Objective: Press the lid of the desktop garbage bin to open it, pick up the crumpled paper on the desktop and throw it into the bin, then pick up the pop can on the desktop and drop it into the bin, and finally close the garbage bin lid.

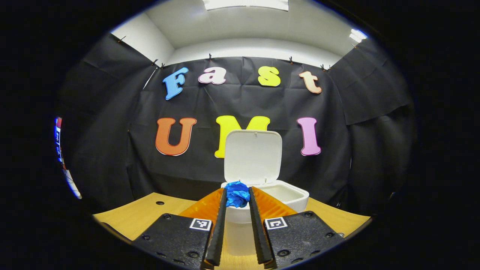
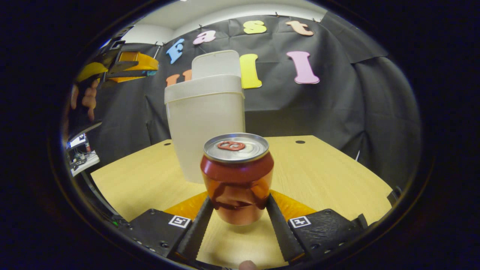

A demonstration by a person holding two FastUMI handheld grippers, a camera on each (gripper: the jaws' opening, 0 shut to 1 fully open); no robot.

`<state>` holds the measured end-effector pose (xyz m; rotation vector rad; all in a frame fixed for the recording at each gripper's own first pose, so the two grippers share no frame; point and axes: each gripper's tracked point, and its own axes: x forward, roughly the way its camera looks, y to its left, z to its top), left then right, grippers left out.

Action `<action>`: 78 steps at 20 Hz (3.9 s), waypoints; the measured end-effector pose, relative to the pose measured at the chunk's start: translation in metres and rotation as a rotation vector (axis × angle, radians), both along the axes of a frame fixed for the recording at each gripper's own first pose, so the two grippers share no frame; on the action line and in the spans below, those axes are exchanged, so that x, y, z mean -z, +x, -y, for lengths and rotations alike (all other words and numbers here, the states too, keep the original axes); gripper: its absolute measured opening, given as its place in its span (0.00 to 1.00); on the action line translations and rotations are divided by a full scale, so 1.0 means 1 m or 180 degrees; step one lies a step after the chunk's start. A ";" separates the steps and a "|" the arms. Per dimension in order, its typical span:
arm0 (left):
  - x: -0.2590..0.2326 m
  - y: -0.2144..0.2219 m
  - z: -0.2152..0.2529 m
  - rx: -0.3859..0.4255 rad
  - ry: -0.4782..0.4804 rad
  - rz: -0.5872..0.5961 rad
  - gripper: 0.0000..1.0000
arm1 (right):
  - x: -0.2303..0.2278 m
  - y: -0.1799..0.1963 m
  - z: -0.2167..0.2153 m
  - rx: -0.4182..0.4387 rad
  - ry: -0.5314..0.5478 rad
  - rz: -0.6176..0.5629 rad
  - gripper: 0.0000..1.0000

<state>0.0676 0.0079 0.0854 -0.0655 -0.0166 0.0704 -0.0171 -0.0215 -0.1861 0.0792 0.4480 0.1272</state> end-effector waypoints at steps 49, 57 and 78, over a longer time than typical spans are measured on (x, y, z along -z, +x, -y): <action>0.049 0.009 -0.077 -0.0459 0.0048 -0.0408 0.99 | -0.150 0.045 0.033 0.0113 -0.0293 0.0787 0.80; 0.084 -0.028 -0.103 -0.0619 0.0158 -0.0575 0.98 | -0.220 0.089 -0.011 -0.0297 -0.0186 0.0885 0.80; 0.119 -0.095 -0.124 -0.0490 0.0126 -0.0629 0.99 | -0.239 0.241 -0.119 -0.0396 -0.0358 0.0355 0.80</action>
